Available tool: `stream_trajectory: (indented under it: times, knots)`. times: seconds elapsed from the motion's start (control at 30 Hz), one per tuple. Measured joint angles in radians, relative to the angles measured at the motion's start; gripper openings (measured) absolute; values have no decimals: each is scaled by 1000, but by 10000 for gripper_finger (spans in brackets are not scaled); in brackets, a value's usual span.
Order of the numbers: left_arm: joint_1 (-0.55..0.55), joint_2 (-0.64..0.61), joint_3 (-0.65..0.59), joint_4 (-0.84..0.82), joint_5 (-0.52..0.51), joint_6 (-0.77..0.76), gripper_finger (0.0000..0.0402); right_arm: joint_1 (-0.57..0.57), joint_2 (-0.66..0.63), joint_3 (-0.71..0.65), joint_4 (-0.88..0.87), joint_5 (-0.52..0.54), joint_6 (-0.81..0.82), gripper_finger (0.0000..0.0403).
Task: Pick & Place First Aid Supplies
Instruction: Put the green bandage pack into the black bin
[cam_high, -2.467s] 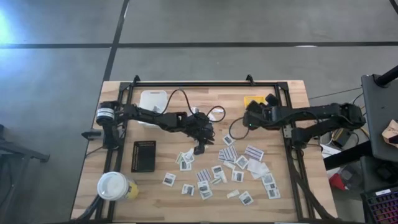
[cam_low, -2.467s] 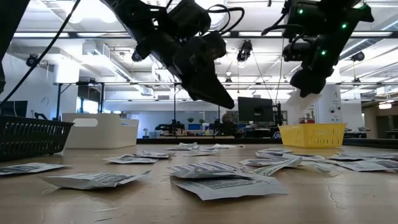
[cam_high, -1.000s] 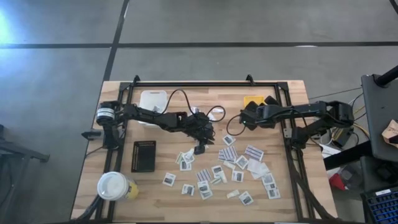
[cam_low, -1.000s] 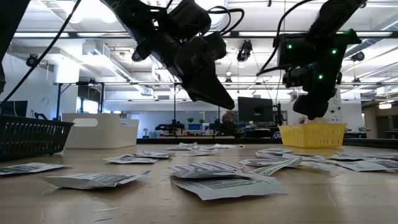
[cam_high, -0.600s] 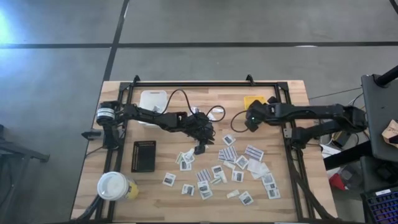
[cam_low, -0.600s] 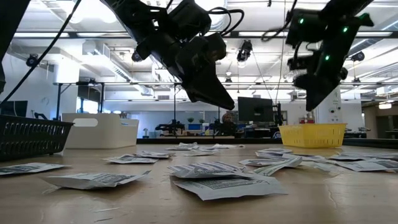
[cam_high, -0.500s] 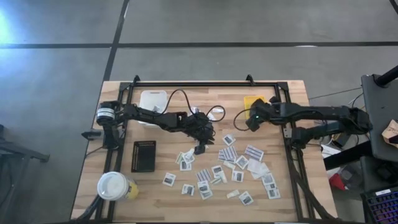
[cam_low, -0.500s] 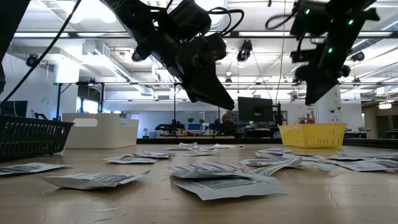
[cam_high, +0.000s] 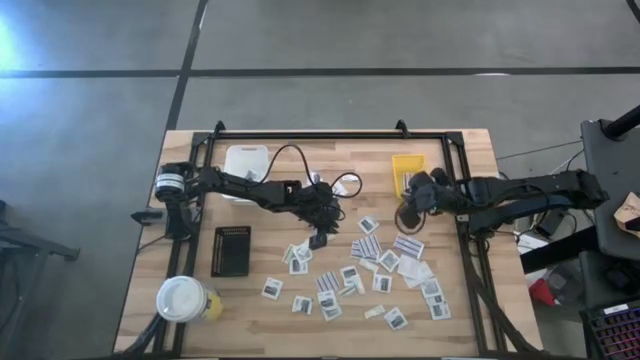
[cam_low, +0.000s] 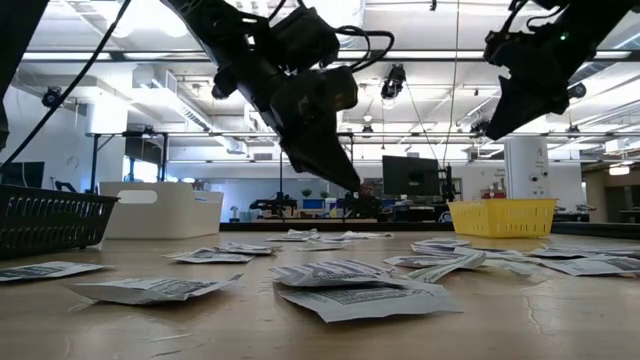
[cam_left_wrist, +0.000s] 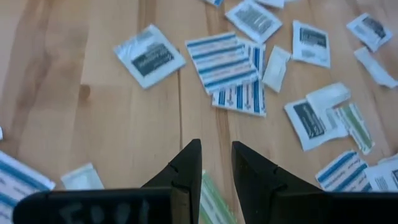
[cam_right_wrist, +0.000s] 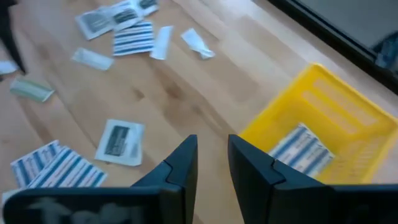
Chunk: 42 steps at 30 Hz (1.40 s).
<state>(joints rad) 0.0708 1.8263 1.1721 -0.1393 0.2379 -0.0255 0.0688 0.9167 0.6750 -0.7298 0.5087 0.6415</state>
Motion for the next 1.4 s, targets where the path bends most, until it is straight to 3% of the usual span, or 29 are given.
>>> stream_trajectory:
  times: [0.23, 0.7, 1.1, 1.4]
  knots:
    - [0, 0, 16, -122, 0, -85, 81, 117, 44, -5, 18, 93, 66, 59]
    - [-31, 0, 247, -725, -22, -163, 81, 171, 126, -4, 33, 97, 118, 49]
    - [-170, 1, 230, -815, -29, -326, 81, 171, 178, -4, 33, 96, 115, 47]
    - [-236, 1, 215, -741, -300, -418, 81, 171, 197, -2, 33, 96, 115, 47]
